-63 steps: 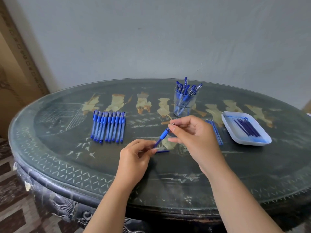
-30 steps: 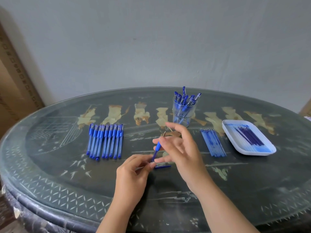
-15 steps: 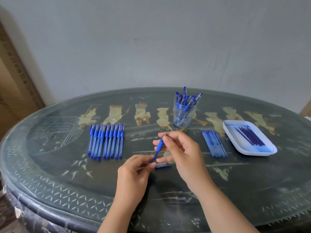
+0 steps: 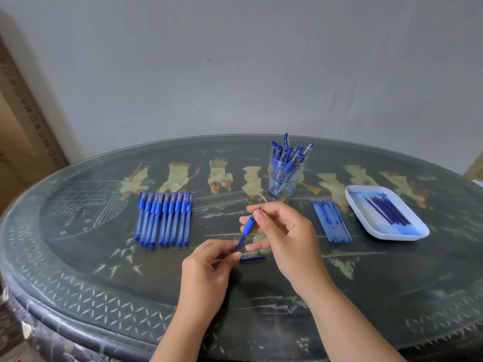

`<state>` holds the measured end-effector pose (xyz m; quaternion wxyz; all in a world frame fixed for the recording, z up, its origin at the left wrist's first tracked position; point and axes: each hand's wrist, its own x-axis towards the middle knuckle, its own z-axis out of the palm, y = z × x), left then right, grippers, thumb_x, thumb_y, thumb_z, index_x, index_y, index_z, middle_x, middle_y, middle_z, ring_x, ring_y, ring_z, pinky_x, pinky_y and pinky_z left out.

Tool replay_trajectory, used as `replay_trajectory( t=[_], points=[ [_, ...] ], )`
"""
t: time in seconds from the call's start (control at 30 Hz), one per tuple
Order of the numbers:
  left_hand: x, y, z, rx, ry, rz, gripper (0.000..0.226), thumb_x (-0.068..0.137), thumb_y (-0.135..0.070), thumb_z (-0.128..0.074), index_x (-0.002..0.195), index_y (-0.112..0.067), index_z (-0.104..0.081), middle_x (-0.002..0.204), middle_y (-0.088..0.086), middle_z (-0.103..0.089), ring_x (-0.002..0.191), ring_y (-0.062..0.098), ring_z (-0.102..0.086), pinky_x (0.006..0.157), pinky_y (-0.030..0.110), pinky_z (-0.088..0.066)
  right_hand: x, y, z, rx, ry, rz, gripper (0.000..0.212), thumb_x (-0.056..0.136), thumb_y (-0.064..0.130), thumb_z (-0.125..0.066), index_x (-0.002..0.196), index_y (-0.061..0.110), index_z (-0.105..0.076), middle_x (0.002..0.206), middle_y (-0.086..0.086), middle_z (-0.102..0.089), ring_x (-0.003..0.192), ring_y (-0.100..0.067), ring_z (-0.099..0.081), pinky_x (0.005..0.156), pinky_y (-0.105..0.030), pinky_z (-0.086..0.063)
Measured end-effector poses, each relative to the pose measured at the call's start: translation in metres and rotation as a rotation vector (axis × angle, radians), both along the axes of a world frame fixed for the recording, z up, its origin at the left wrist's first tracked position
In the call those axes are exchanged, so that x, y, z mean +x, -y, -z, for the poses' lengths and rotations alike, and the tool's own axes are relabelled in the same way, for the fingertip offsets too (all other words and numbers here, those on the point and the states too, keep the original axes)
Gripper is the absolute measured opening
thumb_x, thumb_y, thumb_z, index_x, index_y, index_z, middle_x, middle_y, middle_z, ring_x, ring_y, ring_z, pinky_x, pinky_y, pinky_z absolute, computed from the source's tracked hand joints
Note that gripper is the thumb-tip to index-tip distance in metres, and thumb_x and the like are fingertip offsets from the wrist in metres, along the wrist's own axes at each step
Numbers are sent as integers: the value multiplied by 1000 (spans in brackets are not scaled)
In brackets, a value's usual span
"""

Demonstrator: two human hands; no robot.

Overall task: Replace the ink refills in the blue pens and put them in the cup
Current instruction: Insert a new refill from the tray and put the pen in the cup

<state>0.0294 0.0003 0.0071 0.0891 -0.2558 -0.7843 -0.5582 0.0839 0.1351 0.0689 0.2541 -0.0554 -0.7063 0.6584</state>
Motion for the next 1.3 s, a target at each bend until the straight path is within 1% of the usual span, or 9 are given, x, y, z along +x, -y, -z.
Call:
replay_trajectory(
  t=[0.2, 0.33, 0.5, 0.6, 0.8, 1.0, 1.3],
  points=[
    [-1, 1, 1, -30, -39, -36, 26, 75, -1, -79, 88, -24, -75, 84, -16, -69, 84, 0, -64, 73, 5, -45, -1, 4, 0, 34, -27, 17, 12, 95, 10, -59, 87, 16, -65, 97, -3, -72, 93, -10, -72, 53, -28, -58],
    [-1, 1, 2, -39, -62, -55, 26, 74, 0, -80, 87, -22, -76, 84, -17, -68, 84, 0, -64, 73, 4, -45, -1, 3, 0, 44, -19, 25, 11, 94, 12, -60, 83, 16, -61, 93, 0, -72, 91, -11, -72, 53, -33, -59],
    [0, 0, 3, -27, -73, -73, 24, 73, 2, -81, 87, -18, -77, 83, -16, -67, 82, -2, -64, 72, 4, -45, -1, 2, 1, 79, -5, 29, 11, 95, 12, -60, 84, 11, -58, 91, -1, -72, 90, -12, -73, 53, -37, -60],
    [0, 0, 2, -33, -73, -75, 23, 72, 1, -81, 87, -17, -77, 83, -17, -67, 83, -3, -63, 71, 3, -44, 0, 2, -1, 78, 10, 28, 11, 95, 12, -59, 86, 6, -57, 88, -3, -72, 89, -12, -73, 53, -36, -60],
    [0, 0, 2, -21, -82, -83, 22, 72, 2, -81, 86, -15, -77, 83, -15, -68, 81, -2, -63, 71, 5, -46, -1, 2, 0, 70, 23, 24, 11, 95, 14, -59, 87, 7, -56, 89, -4, -72, 89, -12, -73, 54, -38, -60],
    [0, 0, 3, -34, -79, -79, 23, 73, 1, -81, 87, -16, -77, 83, -16, -67, 82, -1, -63, 70, 4, -45, -2, 2, 0, 55, 35, 26, 11, 95, 14, -60, 84, 11, -57, 86, -4, -73, 88, -14, -73, 55, -41, -60],
    [0, -1, 2, -30, -84, -79, 22, 73, 2, -80, 87, -15, -77, 83, -16, -67, 82, -2, -63, 70, 4, -44, -1, 1, -2, 73, 56, 19, 11, 95, 14, -59, 88, 7, -57, 86, -5, -74, 85, -13, -73, 54, -39, -60]
  ],
)
